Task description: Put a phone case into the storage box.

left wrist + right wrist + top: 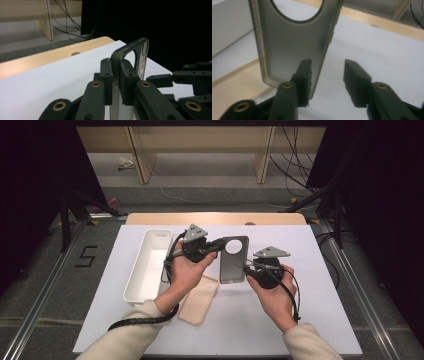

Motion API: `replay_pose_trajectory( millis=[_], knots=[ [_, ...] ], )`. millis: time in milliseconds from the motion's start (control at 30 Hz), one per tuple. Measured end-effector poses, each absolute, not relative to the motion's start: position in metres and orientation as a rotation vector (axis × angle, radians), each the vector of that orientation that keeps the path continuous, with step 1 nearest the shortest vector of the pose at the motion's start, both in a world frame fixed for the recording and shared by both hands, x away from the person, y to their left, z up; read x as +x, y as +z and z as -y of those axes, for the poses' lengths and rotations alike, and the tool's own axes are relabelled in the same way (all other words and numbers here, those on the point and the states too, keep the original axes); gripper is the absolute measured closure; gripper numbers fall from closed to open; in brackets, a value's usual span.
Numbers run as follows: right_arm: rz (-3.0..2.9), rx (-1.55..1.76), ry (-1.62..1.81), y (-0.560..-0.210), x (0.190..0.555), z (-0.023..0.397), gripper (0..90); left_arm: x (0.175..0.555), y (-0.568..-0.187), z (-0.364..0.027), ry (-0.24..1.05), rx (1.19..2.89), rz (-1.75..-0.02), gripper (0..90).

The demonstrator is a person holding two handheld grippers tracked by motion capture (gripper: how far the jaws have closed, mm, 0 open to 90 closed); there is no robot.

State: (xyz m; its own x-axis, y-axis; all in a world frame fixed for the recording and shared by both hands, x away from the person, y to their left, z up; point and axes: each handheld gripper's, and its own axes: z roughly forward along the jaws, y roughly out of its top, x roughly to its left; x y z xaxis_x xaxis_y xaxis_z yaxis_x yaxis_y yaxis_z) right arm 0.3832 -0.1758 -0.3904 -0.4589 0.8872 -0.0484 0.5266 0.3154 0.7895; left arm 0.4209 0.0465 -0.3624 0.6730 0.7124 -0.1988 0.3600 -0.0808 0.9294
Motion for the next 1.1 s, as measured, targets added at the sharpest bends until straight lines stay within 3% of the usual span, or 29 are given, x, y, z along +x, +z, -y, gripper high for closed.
replay_pose_trajectory(
  millis=[200,433,733,1100],
  knots=[
    [-2.117,1.091,1.085,-0.391,0.385,0.179,33.6,0.425,-0.363,-0.056,0.420,1.677,-0.826,82.1],
    [-2.093,1.041,1.172,-0.390,0.384,0.187,22.7,0.429,-0.365,-0.069,0.422,1.662,-0.829,82.1],
    [-2.085,1.065,1.250,-0.390,0.383,0.206,17.0,0.431,-0.363,-0.090,0.440,1.641,-0.811,82.0],
    [-2.048,1.092,1.266,-0.392,0.381,0.222,16.6,0.431,-0.354,-0.112,0.443,1.621,-0.798,82.1]
  ],
)
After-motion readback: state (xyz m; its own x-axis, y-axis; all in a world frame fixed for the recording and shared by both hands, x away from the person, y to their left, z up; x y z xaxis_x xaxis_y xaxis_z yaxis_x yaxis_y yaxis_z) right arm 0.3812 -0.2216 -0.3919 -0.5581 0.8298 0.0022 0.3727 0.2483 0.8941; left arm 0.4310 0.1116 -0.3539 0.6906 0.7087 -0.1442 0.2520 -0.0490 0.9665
